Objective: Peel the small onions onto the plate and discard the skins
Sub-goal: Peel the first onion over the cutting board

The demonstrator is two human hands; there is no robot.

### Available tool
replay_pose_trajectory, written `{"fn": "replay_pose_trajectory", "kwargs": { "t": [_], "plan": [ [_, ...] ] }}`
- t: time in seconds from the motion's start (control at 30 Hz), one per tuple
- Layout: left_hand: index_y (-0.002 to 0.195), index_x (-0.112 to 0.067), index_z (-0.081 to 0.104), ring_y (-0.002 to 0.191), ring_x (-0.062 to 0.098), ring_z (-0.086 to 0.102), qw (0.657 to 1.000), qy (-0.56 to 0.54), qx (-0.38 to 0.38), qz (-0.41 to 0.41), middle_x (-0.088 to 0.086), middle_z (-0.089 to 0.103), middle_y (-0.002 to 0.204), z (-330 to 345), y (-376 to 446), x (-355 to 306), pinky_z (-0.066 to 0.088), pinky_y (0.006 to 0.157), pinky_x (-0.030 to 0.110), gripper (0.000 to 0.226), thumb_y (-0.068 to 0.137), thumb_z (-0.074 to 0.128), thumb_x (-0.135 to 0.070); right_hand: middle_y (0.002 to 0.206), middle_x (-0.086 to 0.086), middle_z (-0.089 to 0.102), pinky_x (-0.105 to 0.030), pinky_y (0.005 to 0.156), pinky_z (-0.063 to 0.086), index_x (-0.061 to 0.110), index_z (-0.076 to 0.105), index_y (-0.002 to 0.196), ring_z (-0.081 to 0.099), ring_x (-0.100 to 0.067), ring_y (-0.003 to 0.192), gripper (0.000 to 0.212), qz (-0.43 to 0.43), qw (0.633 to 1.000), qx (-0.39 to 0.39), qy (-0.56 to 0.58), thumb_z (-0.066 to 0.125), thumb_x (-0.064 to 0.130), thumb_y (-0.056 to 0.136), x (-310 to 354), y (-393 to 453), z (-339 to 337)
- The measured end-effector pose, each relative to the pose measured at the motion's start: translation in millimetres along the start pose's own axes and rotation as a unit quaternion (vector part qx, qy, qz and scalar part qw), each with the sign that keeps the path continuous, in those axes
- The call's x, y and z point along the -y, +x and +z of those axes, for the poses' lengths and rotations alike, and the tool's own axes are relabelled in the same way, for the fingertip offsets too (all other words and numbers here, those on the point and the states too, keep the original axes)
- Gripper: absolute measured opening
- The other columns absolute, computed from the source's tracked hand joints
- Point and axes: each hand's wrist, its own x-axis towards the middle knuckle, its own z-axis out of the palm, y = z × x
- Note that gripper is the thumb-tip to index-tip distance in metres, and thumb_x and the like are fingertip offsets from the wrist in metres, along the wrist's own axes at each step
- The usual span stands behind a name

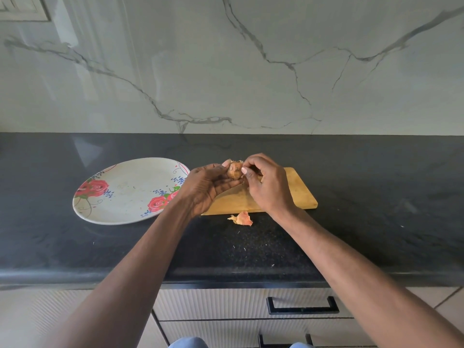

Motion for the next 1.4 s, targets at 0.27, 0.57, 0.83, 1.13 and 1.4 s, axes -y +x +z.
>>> {"fn": "replay_pose_trajectory", "kwargs": {
  "t": [0.27,0.57,0.83,1.13,1.4],
  "plan": [
    [0.098,0.010,0.066,0.073,0.030,0.073,0.999,0.031,-0.023,0.010,0.022,0.072,0.083,-3.0,2.8,2.3,0.064,0.068,0.033,0.012,0.095,0.060,0.000,0.098,-0.004,0.073,-0.027,0.073,0.059,0.003,0.078,0.101,0.067,-0.013,0.088,0.018,0.071,0.993,0.042,0.087,0.078,0.005,0.083,0.6,3.2,-4.3],
    [0.092,0.007,0.063,0.056,0.023,0.068,0.996,0.079,-0.009,0.028,0.019,0.070,0.077,-1.6,2.2,3.7,0.060,0.055,0.024,0.021,0.090,0.069,-0.013,0.086,-0.005,0.072,-0.043,0.068,0.057,0.002,0.076,0.087,0.066,-0.018,0.079,0.003,0.071,0.995,-0.005,0.070,0.073,0.004,0.087,4.8,0.3,1.9],
    [0.089,0.004,0.061,0.060,0.024,0.068,0.996,0.086,0.008,0.029,0.022,0.069,0.082,-3.0,6.3,6.6,0.061,0.059,0.025,0.017,0.091,0.068,-0.012,0.092,-0.009,0.057,-0.049,0.068,0.052,0.002,0.058,0.093,0.055,-0.025,0.080,0.008,-0.061,0.995,0.001,-0.085,0.050,0.003,0.094,0.3,-4.9,11.5],
    [0.090,0.004,0.063,0.072,0.025,0.069,0.996,0.083,0.031,0.023,0.021,0.069,0.086,-7.7,7.7,8.7,0.061,0.073,0.031,0.011,0.095,0.060,-0.005,0.086,-0.006,0.053,-0.046,0.066,0.049,0.003,0.054,0.093,0.049,-0.021,0.077,0.015,-0.043,0.993,0.015,-0.111,0.053,-0.012,0.088,4.1,-4.5,13.2],
    [0.104,0.008,0.063,0.080,0.026,0.072,0.997,0.056,0.051,-0.011,0.020,0.071,0.093,-2.7,2.1,6.8,0.062,0.077,0.032,0.016,0.099,0.048,0.004,0.090,0.000,0.055,-0.013,0.053,0.037,0.017,0.045,0.096,0.052,-0.016,0.079,0.014,0.110,0.994,0.029,-0.003,0.049,0.005,0.102,10.3,-2.1,7.2]
  ]
}}
